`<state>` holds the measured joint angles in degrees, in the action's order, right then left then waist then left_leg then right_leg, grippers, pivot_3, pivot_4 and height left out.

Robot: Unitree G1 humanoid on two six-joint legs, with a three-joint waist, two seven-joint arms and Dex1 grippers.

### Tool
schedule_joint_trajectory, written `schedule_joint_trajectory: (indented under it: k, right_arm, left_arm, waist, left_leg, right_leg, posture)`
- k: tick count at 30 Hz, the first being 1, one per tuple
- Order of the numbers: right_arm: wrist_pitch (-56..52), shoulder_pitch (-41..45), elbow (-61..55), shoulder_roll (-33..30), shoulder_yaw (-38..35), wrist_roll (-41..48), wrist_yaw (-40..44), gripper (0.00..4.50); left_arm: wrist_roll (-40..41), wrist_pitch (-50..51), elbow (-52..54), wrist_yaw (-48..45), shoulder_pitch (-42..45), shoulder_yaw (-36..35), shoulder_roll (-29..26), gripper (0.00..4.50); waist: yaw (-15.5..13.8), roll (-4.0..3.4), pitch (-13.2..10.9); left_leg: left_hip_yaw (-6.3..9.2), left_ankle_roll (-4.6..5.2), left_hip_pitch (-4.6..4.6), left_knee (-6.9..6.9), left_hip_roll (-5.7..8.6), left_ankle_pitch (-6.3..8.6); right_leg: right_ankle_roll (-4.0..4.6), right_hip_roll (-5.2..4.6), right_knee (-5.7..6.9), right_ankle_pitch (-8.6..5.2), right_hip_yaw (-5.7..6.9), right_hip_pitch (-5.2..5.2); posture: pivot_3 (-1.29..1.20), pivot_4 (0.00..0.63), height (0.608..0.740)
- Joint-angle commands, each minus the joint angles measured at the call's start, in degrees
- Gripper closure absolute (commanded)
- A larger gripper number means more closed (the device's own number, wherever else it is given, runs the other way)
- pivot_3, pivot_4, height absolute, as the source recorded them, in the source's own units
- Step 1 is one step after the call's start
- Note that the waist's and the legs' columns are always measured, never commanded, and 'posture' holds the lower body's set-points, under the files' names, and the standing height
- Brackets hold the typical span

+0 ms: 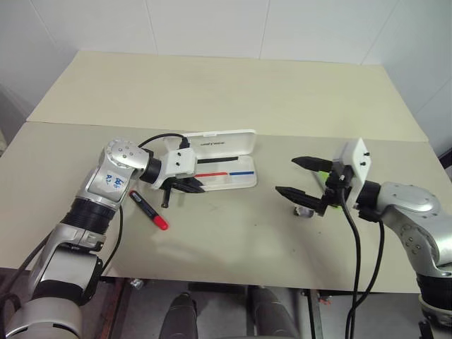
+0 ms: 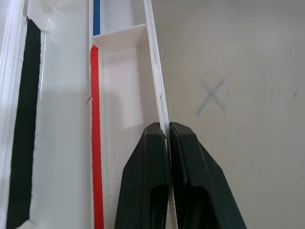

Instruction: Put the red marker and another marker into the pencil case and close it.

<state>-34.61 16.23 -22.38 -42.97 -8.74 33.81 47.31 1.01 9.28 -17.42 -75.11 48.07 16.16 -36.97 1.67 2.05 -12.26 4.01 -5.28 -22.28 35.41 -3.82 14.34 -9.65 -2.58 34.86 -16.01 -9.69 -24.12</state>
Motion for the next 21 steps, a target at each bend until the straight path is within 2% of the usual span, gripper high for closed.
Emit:
schedule_joint_trajectory:
  k: [1,14,15,17,21]
  right_arm:
    - [1.68,-2.98,-1.6,-1.78,-4.49,0.45,1.06,0.0]
    - [4.15,-17.46,-6.5,-4.47,-15.31,2.76,5.4,0.0]
    - [4.11,-19.03,-7.85,-4.32,-16.29,4.03,6.27,0.0]
    - [4.76,-21.96,-9.93,-3.96,-18.0,5.95,8.17,0.0]
    - [6.44,-24.09,-10.26,-4.12,-19.39,5.6,8.87,0.0]
  left_arm:
    - [1.58,0.39,5.4,-0.56,1.29,-0.54,0.83,4.49]
    - [0.18,1.93,13.39,-1.17,-0.99,3.67,1.61,4.49]
    - [-0.39,1.82,14.3,-0.93,-1.76,4.1,1.27,4.49]
    - [-1.42,2.12,16.01,-0.16,-3.19,4.68,0.81,4.49]
    - [-2.38,4.04,18.96,1.42,-5.4,4.85,0.34,4.49]
  waist:
    - [0.01,0.0,0.0]
    - [0.16,0.01,0.0]
    - [0.16,0.0,0.0]
    - [0.1,0.01,0.0]
    - [0.23,0.02,-0.01]
  left_leg:
    - [0.0,0.0,0.0,-0.01,0.0,0.0]
    - [-0.02,0.0,-0.02,0.25,0.0,0.0]
    - [-0.02,0.0,-0.02,0.29,0.0,0.0]
    - [-0.02,0.0,-0.01,0.33,0.0,0.0]
    - [-0.02,0.0,0.0,0.52,0.0,0.0]
  right_leg:
    - [0.0,0.0,0.0,0.0,0.0,0.0]
    - [0.01,0.0,0.01,-0.01,-0.03,0.01]
    - [0.06,0.01,-0.01,-0.03,-0.03,0.03]
    - [0.72,0.01,0.0,-0.39,-0.03,0.05]
    - [0.73,0.01,0.01,-0.39,-0.03,0.15]
  posture:
    - [0.0,0.15,0.74]
    - [0.0,0.15,0.74]
    - [0.0,0.15,0.74]
    - [0.0,0.15,0.74]
    - [0.0,0.15,0.74]
